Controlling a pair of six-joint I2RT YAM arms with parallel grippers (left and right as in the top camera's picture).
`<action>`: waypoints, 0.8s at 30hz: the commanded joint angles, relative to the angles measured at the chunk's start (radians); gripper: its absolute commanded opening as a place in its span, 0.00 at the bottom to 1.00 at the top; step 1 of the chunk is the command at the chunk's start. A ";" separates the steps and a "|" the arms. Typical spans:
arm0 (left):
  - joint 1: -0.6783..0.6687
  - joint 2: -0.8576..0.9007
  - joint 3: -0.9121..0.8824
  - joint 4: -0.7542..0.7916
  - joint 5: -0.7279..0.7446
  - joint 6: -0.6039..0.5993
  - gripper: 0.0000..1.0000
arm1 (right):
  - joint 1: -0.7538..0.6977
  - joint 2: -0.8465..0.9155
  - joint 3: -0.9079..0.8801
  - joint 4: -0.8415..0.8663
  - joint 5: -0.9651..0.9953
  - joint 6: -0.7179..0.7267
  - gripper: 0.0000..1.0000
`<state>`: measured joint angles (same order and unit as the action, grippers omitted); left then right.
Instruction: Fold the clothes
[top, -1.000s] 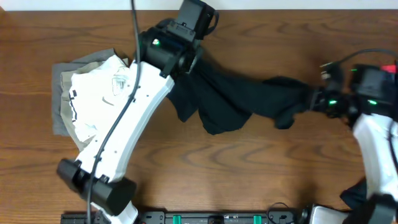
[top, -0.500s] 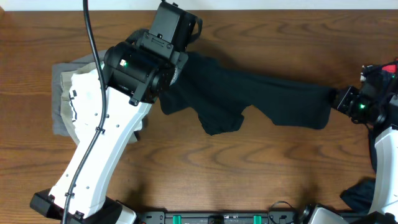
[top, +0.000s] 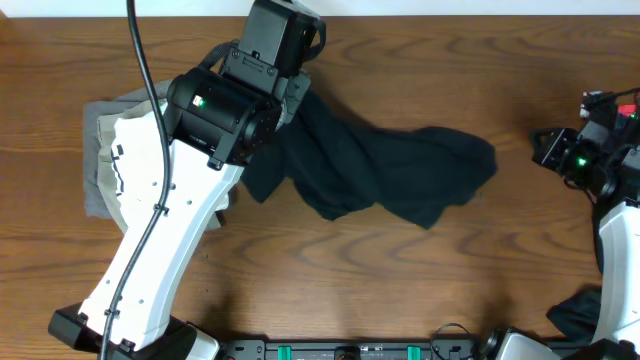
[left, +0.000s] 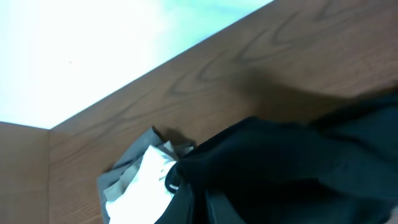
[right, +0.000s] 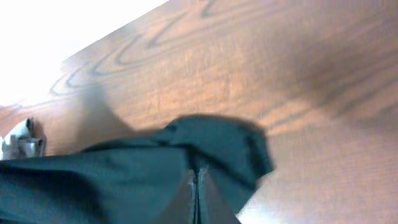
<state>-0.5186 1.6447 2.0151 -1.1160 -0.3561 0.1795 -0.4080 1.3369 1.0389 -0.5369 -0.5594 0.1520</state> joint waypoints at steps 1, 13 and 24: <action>0.002 0.012 -0.004 0.006 0.002 -0.009 0.06 | 0.011 0.065 0.008 0.013 -0.024 0.043 0.01; 0.002 0.015 -0.003 0.007 0.002 -0.009 0.06 | 0.284 0.321 0.000 -0.261 -0.063 -0.166 0.56; 0.003 0.015 -0.004 0.011 0.001 -0.009 0.06 | 0.462 0.416 -0.045 -0.300 0.009 -0.111 0.49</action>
<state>-0.5186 1.6554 2.0148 -1.1145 -0.3462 0.1795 0.0135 1.7302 1.0161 -0.8467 -0.5602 0.0235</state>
